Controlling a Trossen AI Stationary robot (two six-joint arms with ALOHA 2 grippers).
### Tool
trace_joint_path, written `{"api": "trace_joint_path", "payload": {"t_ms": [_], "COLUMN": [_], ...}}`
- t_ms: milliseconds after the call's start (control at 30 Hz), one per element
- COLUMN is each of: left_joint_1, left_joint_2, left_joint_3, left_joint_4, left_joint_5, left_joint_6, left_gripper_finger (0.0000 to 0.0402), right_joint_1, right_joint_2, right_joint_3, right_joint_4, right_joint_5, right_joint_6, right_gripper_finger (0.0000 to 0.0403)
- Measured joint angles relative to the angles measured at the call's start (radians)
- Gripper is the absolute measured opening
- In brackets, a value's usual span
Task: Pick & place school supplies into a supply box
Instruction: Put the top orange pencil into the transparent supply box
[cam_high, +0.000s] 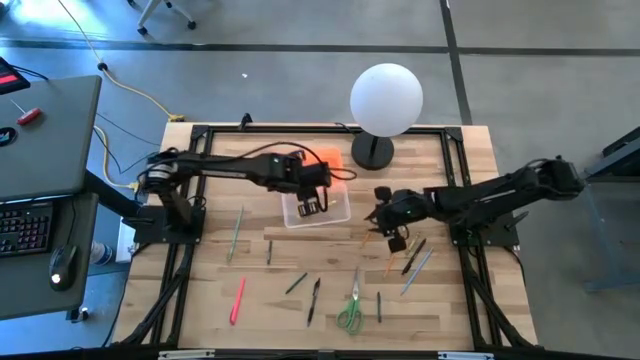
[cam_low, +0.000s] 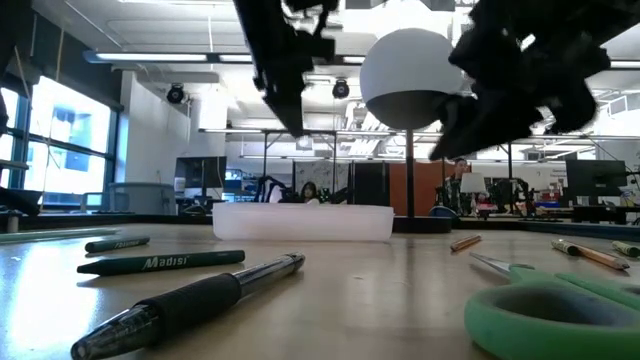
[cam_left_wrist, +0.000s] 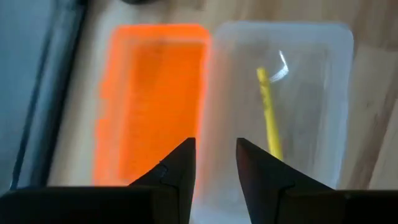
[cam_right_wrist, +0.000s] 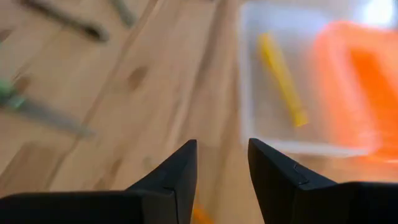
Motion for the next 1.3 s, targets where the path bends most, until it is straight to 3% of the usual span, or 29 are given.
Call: {"api": "trace_joint_path", "payload": {"t_ms": [467,633,767,1300], "left_joint_1": [-0.013,-0.015,-0.013,-0.013], "left_joint_2": [-0.310,-0.382,-0.413,-0.443], "left_joint_3": [0.001,-0.005,-0.027,-0.169], "left_joint_4": [-0.176,-0.173,-0.178,-0.174], "left_joint_5": [-0.059,-0.091,-0.107,-0.145], "left_joint_6": [-0.092,-0.090,-0.086,-0.112], "left_gripper_finger": [0.0147,0.0145,0.0147,0.0145], "right_joint_1": [-0.073,-0.114,-0.121,-0.132], "right_joint_2": [0.143,0.225,0.297,0.448], "right_joint_3": [0.000,0.000,0.002,0.002], "right_joint_4": [-0.016,-0.008,0.003,0.156], "right_joint_5": [-0.207,-0.225,-0.307,-0.250], "right_joint_6": [-0.118,-0.119,-0.137,-0.247], "right_gripper_finger": [0.0124,0.0124,0.0121,0.0063]}}
